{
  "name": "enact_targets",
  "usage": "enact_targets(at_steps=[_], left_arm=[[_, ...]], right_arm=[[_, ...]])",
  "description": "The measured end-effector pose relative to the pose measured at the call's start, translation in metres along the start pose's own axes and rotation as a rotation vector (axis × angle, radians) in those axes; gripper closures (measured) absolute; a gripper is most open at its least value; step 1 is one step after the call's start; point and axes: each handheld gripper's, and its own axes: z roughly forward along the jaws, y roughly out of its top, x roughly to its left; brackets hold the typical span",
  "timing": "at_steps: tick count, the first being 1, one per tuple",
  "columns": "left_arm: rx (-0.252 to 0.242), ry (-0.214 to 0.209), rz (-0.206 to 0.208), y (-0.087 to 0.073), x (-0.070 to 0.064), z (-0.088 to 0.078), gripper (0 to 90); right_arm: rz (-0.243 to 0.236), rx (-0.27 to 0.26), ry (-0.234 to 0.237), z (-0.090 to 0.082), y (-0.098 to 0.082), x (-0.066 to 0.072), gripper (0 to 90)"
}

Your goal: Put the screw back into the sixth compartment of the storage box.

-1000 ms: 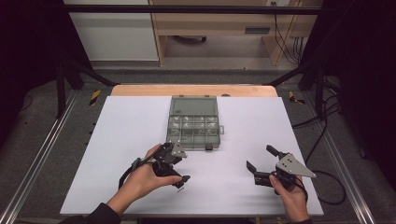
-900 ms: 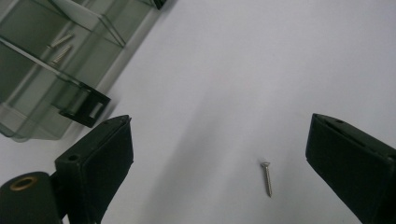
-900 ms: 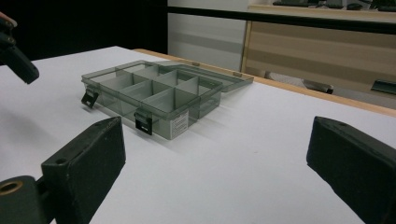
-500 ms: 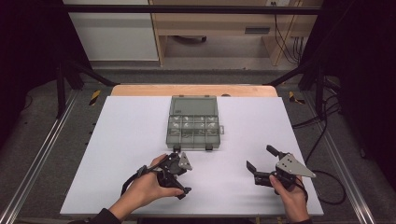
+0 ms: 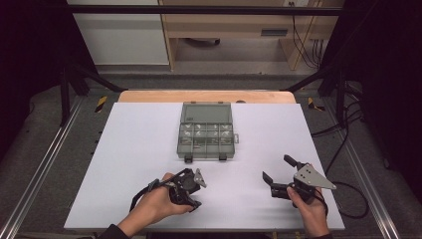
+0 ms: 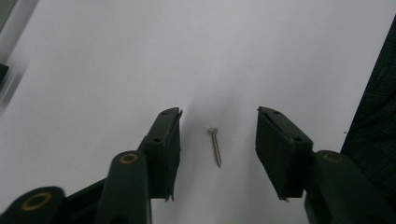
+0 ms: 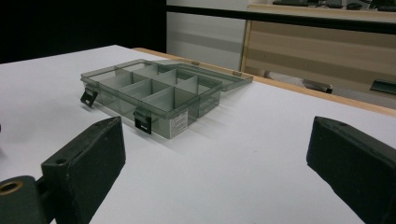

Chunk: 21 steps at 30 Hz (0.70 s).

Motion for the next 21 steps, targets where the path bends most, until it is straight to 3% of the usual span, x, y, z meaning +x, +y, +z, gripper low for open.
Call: enact_targets(at_steps=[8, 21], left_arm=[[0.008, -0.001, -0.039, -0.0045, 0.0048, 0.0030, 62.1], [0.029, -0.019, -0.053, -0.0056, 0.0062, 0.0093, 73.2]], right_arm=[[0.000, 0.002, 0.001, 0.0001, -0.0001, 0.0003, 4.7], [-0.001, 0.003, 0.001, 0.0002, -0.0001, 0.0003, 4.7]])
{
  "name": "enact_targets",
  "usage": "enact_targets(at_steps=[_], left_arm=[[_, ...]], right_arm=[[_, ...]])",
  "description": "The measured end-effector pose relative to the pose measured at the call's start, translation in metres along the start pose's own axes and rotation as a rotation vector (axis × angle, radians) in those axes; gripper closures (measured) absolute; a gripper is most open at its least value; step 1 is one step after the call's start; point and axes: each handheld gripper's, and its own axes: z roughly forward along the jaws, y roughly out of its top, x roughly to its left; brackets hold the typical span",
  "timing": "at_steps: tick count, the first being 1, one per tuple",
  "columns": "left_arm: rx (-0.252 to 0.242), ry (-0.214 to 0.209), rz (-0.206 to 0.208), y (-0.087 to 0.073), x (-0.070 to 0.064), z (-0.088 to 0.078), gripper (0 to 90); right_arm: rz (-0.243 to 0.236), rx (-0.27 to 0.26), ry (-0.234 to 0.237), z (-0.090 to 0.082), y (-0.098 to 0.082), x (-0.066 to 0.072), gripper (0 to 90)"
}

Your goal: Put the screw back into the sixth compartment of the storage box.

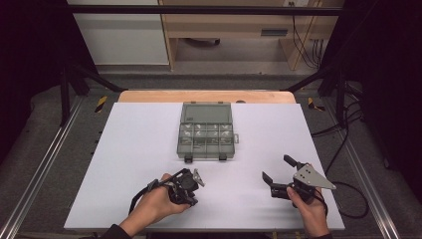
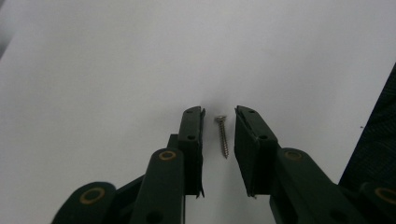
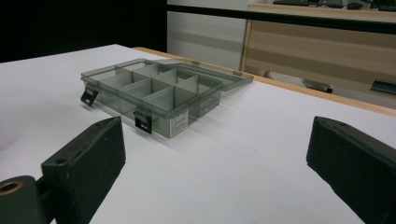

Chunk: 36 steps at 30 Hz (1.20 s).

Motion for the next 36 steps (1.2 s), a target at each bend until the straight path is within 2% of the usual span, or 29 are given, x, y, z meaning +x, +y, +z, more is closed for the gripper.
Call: enact_targets(at_steps=[9, 15, 28, 36], left_arm=[[-0.011, -0.012, -0.013, -0.003, 0.004, 0.003, 84.7], [-0.033, -0.015, -0.003, -0.005, 0.006, 0.002, 87.6], [-0.123, 0.048, -0.036, -0.001, 0.015, -0.009, 87.7], [-0.156, 0.073, -0.063, 0.001, 0.024, -0.012, 87.7]], right_arm=[[-0.004, 0.006, 0.000, 0.000, 0.000, 0.000, 4.7], [-0.002, 0.004, 0.000, 0.000, 0.000, 0.000, 4.7], [-0.002, 0.003, -0.001, 0.000, 0.000, 0.000, 4.7], [-0.002, 0.004, 0.000, 0.000, 0.000, 0.000, 4.7]])
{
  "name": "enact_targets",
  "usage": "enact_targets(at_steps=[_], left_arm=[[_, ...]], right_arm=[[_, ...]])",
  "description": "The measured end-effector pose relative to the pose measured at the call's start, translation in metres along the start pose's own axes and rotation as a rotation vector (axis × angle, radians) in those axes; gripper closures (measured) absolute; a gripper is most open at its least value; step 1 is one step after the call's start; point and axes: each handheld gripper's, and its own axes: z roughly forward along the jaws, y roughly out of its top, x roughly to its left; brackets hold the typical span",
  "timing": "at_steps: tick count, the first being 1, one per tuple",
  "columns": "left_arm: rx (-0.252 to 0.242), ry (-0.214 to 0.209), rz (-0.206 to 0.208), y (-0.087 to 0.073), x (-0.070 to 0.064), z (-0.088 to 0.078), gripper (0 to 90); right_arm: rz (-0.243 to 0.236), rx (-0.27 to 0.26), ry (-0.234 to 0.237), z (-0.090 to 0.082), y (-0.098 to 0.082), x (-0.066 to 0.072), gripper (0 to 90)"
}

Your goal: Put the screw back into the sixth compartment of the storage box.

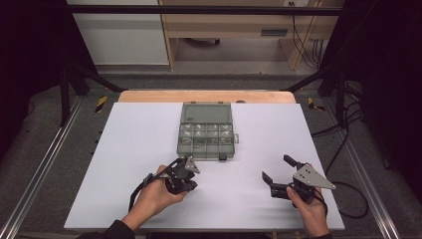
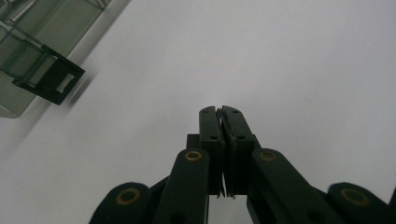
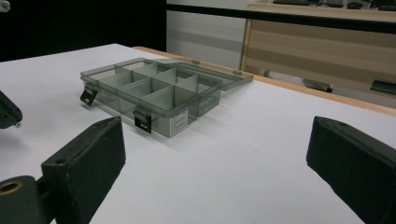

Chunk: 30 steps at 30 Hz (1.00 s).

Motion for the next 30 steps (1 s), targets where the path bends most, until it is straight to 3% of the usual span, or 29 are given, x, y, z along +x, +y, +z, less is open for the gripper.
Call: enact_targets(at_steps=[10, 20, 30], left_arm=[[-0.056, 0.022, -0.051, 0.007, 0.011, -0.006, 87.7], [-0.098, 0.042, -0.066, 0.015, 0.017, -0.009, 87.7], [-0.100, 0.058, -0.056, 0.023, 0.021, -0.011, 87.7]], right_arm=[[0.001, -0.002, 0.002, 0.000, 0.000, 0.000, 5.0], [0.000, -0.007, 0.003, 0.000, 0.000, -0.001, 5.1], [0.001, -0.010, 0.001, -0.001, 0.000, -0.001, 4.9]])
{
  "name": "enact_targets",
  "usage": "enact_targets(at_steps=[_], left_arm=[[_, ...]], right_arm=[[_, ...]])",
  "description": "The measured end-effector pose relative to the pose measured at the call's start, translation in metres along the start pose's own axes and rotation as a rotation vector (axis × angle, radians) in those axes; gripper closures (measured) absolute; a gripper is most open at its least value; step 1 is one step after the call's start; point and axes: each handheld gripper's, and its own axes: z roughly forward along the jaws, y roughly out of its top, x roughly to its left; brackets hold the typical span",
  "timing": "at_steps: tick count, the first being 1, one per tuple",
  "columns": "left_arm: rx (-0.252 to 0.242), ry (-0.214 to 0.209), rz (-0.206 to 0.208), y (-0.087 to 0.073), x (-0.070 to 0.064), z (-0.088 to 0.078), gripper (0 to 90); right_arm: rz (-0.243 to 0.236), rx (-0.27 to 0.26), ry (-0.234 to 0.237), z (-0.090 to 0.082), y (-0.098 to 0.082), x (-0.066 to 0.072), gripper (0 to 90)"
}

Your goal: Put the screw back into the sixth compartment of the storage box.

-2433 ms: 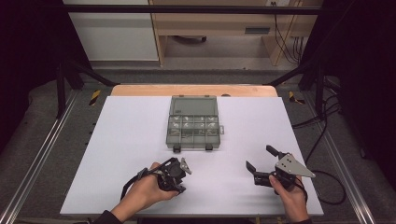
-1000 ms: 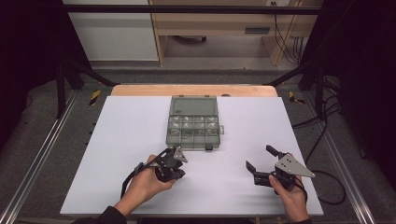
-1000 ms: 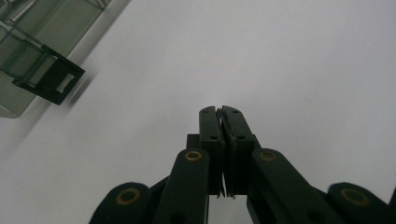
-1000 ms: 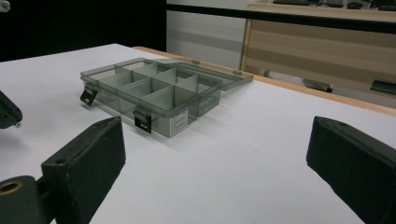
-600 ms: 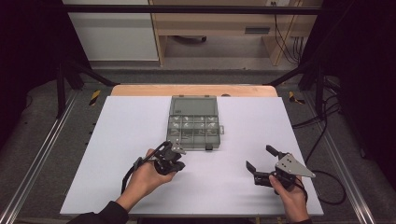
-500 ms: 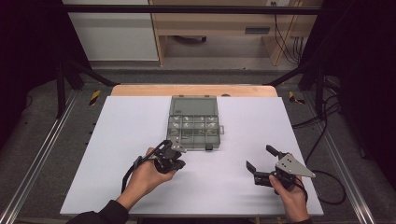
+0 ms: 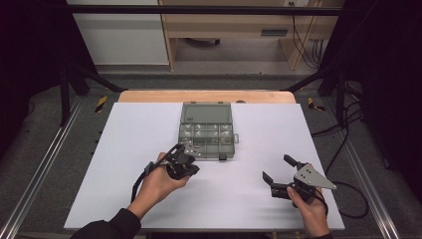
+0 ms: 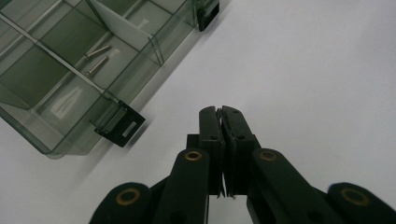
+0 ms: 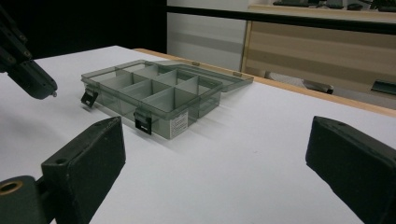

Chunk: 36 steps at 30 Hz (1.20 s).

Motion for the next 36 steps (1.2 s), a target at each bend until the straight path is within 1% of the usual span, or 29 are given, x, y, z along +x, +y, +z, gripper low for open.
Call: enact_targets(at_steps=[2, 3, 5, 12, 13, 14, 15, 16, 18, 19, 20, 22, 24, 26, 30, 31, 33, 36], left_arm=[[-0.006, -0.002, -0.004, 0.002, 0.001, 0.000, 87.7], [-0.010, 0.003, -0.003, 0.002, 0.001, 0.000, 87.7], [-0.016, -0.006, -0.009, 0.003, 0.000, 0.000, 87.7], [-0.030, -0.006, -0.008, 0.005, 0.001, -0.001, 87.7], [-0.045, -0.007, -0.018, 0.005, 0.001, -0.001, 87.7], [-0.045, -0.008, -0.005, 0.006, 0.002, -0.002, 87.7], [-0.062, 0.001, -0.018, 0.006, 0.001, -0.002, 87.7], [-0.064, -0.004, -0.018, 0.006, 0.002, -0.002, 87.7], [-0.076, 0.007, -0.027, 0.007, 0.003, -0.002, 87.7], [-0.077, 0.003, -0.030, 0.007, 0.004, -0.002, 87.7], [-0.087, 0.009, -0.038, 0.008, 0.005, -0.002, 87.7], [-0.089, 0.009, -0.042, 0.009, 0.008, -0.003, 87.7], [-0.110, 0.001, -0.059, 0.011, 0.010, -0.003, 87.7], [-0.130, 0.002, -0.063, 0.012, 0.013, -0.002, 87.7], [-0.153, 0.022, -0.084, 0.013, 0.017, 0.000, 87.7], [-0.156, 0.020, -0.088, 0.014, 0.018, 0.000, 87.7], [-0.178, 0.028, -0.099, 0.015, 0.020, 0.001, 87.7], [-0.187, 0.029, -0.105, 0.017, 0.022, 0.001, 87.7]], right_arm=[[0.000, -0.001, 0.000, 0.000, 0.000, 0.000, 4.9], [0.002, 0.000, 0.001, -0.001, 0.000, 0.000, 4.9], [0.004, 0.002, -0.001, -0.001, 0.000, 0.000, 4.9], [0.001, 0.000, -0.002, -0.001, 0.000, 0.000, 4.9], [0.001, 0.000, -0.003, -0.001, 0.000, 0.000, 4.9], [0.003, 0.000, -0.004, -0.001, 0.001, 0.000, 4.9], [0.002, -0.004, -0.003, -0.001, 0.000, -0.001, 4.9], [0.003, -0.004, -0.003, -0.001, 0.000, -0.001, 5.0], [0.004, -0.003, -0.002, -0.001, 0.000, 0.000, 5.1], [0.005, 0.002, -0.004, -0.001, 0.000, 0.000, 5.2], [0.001, 0.001, -0.003, -0.001, 0.000, 0.000, 5.2], [-0.002, 0.000, -0.003, -0.001, 0.000, 0.000, 5.2], [0.001, 0.000, -0.004, -0.001, 0.000, 0.000, 5.2], [0.002, -0.004, -0.004, -0.001, 0.000, -0.001, 5.1], [0.003, -0.005, -0.004, -0.002, 0.000, -0.001, 5.1], [0.003, -0.005, -0.004, -0.002, 0.000, -0.001, 5.1], [0.004, -0.006, -0.003, -0.002, 0.001, -0.001, 5.1], [0.004, -0.005, -0.004, -0.002, 0.001, -0.001, 5.1]])
